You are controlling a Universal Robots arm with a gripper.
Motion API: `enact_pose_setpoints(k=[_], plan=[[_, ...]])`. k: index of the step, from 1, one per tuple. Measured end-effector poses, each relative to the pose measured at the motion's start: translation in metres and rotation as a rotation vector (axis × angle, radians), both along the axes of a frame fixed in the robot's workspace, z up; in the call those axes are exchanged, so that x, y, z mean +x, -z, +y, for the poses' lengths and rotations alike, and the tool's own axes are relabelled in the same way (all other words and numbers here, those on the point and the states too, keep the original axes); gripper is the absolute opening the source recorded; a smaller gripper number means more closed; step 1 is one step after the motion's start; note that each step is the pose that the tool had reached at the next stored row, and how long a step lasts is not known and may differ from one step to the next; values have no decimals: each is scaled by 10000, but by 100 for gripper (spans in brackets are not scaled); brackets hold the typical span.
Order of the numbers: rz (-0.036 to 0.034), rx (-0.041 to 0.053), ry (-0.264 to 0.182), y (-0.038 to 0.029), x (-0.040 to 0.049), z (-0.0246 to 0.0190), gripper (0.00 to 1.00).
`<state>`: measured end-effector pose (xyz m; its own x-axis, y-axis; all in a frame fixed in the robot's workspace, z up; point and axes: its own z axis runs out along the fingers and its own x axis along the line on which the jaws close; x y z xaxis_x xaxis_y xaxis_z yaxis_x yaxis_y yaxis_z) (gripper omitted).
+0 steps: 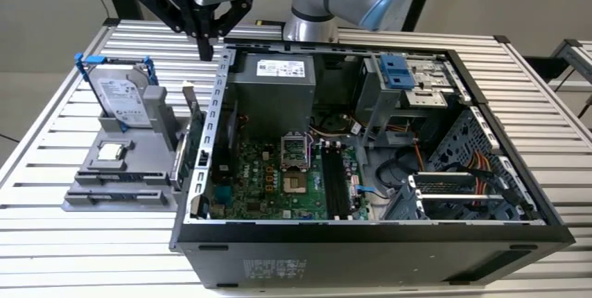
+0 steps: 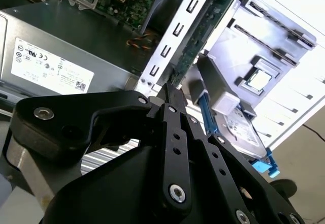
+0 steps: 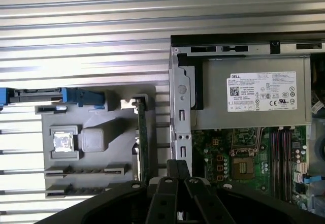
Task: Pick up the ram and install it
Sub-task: 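Reach for the ram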
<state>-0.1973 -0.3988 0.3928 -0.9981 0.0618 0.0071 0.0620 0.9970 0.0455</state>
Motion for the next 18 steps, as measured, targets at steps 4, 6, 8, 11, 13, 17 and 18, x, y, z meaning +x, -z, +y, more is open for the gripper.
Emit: enact_pose_setpoints(k=[4, 6, 8, 11, 13, 17, 18], plan=[[4, 0, 0, 0, -33, 0, 0], [7, 0, 0, 0, -48, 0, 0], [9, 0, -1, 1, -64, 0, 0], [13, 0, -1, 2, -90, 0, 0], [15, 0, -2, 2, -107, 0, 0], [22, -1, -2, 2, -138, 0, 0], [24, 0, -3, 2, -146, 0, 0]])
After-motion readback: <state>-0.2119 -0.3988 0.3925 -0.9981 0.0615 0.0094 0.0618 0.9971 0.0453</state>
